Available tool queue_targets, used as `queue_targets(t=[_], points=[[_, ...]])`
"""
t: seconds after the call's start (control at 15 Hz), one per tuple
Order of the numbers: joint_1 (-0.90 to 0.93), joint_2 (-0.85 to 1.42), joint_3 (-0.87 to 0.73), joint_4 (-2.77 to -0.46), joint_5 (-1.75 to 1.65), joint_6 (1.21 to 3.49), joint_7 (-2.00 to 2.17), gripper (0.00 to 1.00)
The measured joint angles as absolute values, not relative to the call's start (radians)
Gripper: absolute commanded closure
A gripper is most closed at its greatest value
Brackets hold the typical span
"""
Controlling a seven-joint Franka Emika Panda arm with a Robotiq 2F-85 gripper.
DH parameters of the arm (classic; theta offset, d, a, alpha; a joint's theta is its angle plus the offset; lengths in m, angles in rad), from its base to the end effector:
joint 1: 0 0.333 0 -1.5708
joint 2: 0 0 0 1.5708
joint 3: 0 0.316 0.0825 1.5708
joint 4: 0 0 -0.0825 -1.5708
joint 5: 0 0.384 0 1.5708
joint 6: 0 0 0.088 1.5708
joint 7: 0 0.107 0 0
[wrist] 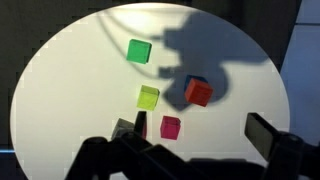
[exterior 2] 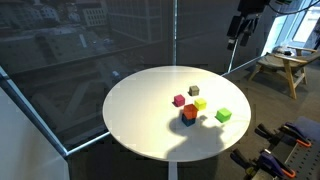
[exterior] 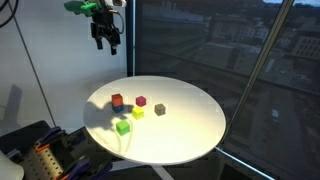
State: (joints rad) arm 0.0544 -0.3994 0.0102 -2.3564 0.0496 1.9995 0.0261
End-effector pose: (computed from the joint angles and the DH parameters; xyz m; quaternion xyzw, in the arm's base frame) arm 0.4313 0.0312 0.4849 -0.9995 -0.0091 -0.0203 0.0217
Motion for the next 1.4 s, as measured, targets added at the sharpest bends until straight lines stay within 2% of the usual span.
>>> queue_targets(t=[0.6,1.4], points=[[0.074,-0.164,0.015,-2.210,0.143,2.028,-0.028,0.00],[0.079,0.002,0.059,-2.170,0.061,2.235,0.021,0.00]])
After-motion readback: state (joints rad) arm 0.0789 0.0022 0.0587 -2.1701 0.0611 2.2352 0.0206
